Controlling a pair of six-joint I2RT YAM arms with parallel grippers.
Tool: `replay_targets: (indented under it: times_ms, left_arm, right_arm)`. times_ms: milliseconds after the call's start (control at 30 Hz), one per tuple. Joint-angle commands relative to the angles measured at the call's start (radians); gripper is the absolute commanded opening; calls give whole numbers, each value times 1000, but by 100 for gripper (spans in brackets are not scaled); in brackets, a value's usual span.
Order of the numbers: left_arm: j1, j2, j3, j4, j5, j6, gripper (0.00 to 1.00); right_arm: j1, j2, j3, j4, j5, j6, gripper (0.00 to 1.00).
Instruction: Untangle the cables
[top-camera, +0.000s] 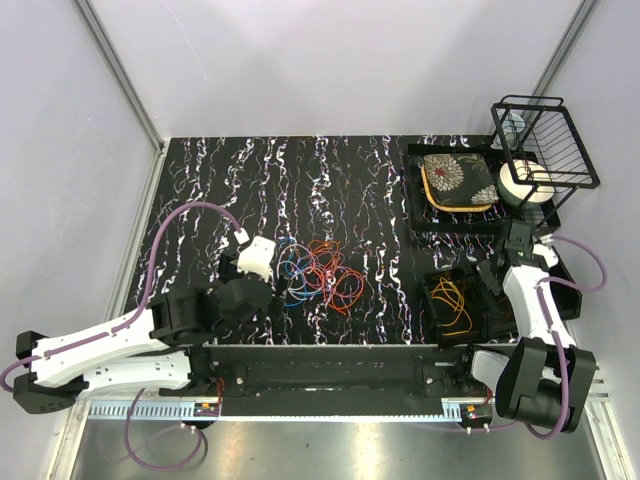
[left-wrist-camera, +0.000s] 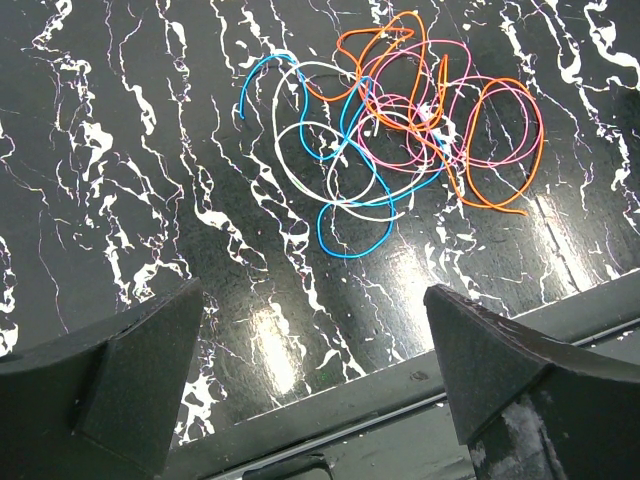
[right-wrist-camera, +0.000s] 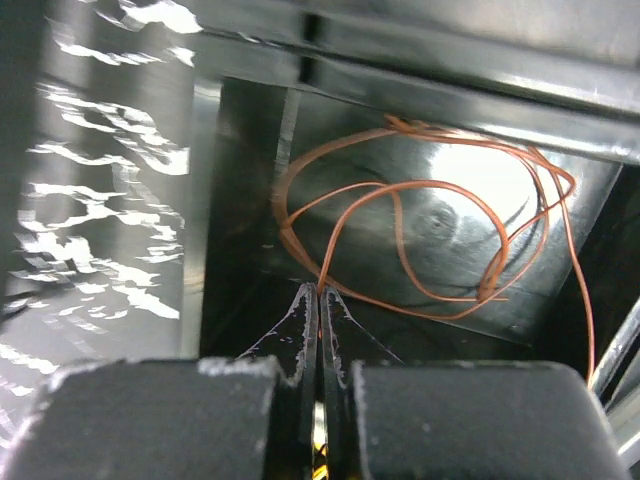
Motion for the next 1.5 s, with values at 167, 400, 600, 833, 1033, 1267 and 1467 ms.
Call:
replay_targets:
  times_ms: [167, 400, 600, 833, 1033, 1267, 1467]
  left_arm:
    - [-4, 13, 5, 22, -41, -9, 97]
    - [-4, 17, 8, 22, -44, -8, 97]
    - [-4, 27, 9, 23, -45, -3, 97]
    - [-4, 24, 9, 20, -55, -8, 97]
    - [-4, 28, 9, 14, -59, -12, 96]
    - [-4, 22, 11, 8, -67, -20, 96]
    - [-4, 17, 14, -1, -73, -31, 95]
  right_arm:
    - [-36, 85, -133, 192, -133, 36, 0]
    - [-67, 133, -110, 276, -182, 2, 0]
    - [-67, 197, -104, 374, -309, 120, 0]
    - [-62, 260, -162, 615, -452, 331, 0]
    - [-64, 152, -98, 513, -423, 272, 28]
    - [-65, 12, -79, 347, -422, 199, 57]
    - [-65, -83, -73, 236, -428, 147, 69]
